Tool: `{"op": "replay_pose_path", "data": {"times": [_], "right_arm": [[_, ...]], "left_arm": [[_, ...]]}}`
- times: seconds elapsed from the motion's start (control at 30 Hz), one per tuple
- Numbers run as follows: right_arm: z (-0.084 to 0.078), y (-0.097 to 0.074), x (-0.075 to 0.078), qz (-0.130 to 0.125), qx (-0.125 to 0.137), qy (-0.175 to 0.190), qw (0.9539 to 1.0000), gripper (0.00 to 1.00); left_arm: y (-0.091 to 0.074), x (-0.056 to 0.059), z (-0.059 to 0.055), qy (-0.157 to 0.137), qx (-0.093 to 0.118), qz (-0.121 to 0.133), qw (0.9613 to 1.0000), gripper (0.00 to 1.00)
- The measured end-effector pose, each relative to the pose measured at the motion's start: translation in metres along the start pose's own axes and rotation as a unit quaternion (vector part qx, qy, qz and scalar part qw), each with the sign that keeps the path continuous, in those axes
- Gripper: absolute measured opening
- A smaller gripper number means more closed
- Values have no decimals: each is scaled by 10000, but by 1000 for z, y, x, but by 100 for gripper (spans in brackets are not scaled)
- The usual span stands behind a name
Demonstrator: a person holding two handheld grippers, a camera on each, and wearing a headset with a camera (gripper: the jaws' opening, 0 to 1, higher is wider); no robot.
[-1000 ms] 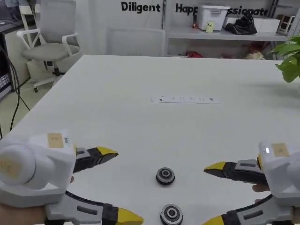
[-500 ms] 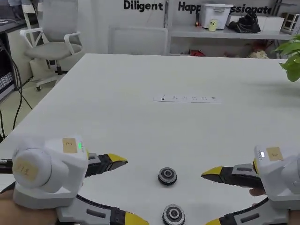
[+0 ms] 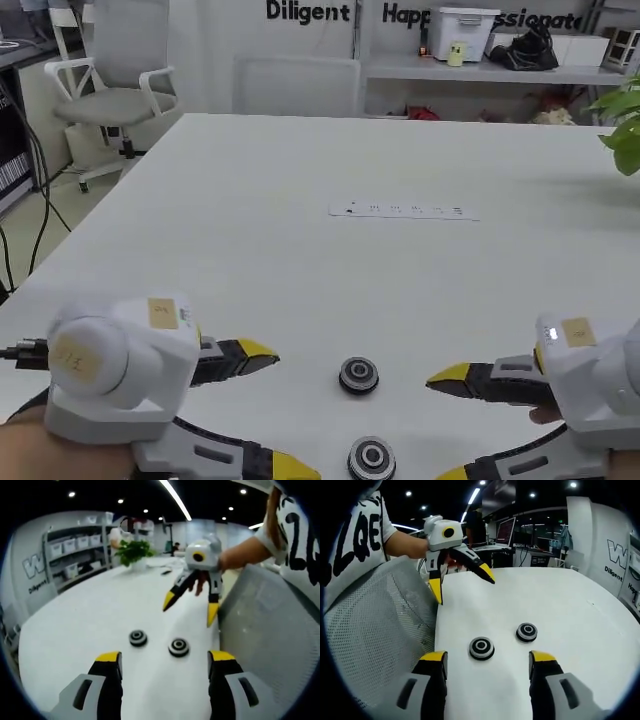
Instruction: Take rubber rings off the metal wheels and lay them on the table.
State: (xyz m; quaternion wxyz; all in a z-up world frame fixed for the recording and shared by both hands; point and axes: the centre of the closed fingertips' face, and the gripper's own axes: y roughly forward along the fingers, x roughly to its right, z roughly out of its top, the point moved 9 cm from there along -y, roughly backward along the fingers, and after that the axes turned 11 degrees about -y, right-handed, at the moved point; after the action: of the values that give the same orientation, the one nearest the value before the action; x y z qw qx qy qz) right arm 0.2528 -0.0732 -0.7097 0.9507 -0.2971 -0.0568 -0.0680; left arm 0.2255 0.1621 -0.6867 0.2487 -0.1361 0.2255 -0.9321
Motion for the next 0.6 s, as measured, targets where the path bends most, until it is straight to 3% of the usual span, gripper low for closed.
{"op": "replay_pose_path", "data": {"times": [0.6], "right_arm": [[-8,3,0,75,-88,36,9999,59]], "left_arm": [[14,1,-2,42,-163,-116,9998,70]]}}
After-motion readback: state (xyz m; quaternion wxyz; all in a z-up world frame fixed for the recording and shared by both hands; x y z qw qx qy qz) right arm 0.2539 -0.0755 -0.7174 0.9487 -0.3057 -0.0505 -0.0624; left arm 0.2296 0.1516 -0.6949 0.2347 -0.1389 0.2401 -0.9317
